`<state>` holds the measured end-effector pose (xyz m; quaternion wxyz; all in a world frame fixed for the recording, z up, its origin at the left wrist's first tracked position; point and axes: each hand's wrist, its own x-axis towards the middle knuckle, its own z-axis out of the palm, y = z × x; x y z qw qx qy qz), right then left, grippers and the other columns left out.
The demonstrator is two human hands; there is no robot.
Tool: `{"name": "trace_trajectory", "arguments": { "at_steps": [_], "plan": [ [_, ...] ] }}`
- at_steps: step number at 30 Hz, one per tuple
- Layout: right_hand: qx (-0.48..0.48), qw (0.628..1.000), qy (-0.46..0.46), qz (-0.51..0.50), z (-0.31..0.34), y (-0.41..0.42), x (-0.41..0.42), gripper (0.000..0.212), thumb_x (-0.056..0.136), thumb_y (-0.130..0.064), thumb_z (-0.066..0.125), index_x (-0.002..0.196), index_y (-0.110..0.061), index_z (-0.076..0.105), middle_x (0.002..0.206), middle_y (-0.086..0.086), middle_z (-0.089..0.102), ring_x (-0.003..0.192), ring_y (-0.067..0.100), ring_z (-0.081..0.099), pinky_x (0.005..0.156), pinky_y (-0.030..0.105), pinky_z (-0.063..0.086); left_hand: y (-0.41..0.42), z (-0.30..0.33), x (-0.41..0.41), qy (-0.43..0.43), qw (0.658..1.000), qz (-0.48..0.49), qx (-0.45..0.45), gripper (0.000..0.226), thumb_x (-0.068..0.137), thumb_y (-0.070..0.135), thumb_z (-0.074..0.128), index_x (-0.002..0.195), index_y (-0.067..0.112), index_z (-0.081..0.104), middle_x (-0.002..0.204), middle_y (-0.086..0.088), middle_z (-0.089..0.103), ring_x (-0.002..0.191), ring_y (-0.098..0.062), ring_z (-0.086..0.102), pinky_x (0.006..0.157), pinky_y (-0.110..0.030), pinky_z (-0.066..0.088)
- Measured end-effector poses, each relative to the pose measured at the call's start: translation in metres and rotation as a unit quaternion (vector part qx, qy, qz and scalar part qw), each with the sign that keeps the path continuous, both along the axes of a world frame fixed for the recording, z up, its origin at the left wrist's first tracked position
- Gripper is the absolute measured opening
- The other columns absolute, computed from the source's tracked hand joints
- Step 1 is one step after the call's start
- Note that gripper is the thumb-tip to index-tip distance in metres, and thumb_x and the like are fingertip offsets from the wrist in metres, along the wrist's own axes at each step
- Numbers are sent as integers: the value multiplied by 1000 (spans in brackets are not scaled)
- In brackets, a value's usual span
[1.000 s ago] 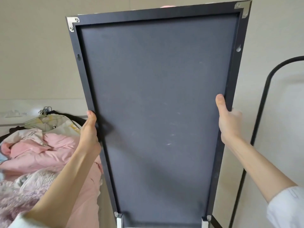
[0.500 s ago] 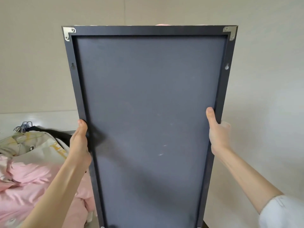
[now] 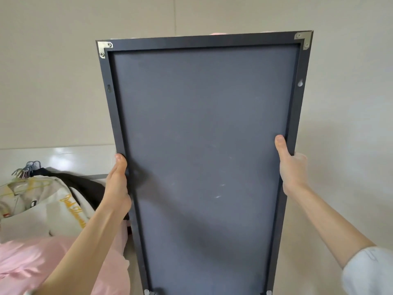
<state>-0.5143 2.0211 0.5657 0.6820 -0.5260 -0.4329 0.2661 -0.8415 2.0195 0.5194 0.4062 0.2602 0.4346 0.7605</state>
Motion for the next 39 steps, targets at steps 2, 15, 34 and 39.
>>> {"name": "trace_trajectory", "arguments": {
  "at_steps": [2,15,34,39],
  "plan": [
    [-1,1000,-4,-2,-3,39,3,59,83,-55,57,58,-21,15,55,-1,14,38,9,13,38,21,16,33,2,5,1,1000,-1,-1,51,89,56,44,123,18,53,116,1,60,106,-18,57,89,-33,46],
    [-53,995,-39,74,-33,281,76,55,87,-55,50,58,-19,21,58,-1,19,50,16,18,47,26,17,232,-23,87,24,996,82,-31,46,90,55,42,117,20,55,119,1,57,112,-18,54,102,-37,42],
    [-93,964,-101,230,-43,493,127,46,89,-55,45,82,-11,53,76,3,49,78,27,50,70,26,39,351,-70,163,35,979,192,-61,41,88,57,43,70,22,51,86,0,47,87,-16,46,87,-32,41],
    [-98,966,-101,216,-53,509,146,55,91,-52,45,104,-1,58,95,11,60,98,28,55,86,30,42,368,-74,174,77,980,171,-62,48,71,72,43,80,25,47,91,7,43,84,-15,40,79,-32,35]
  ]
}}
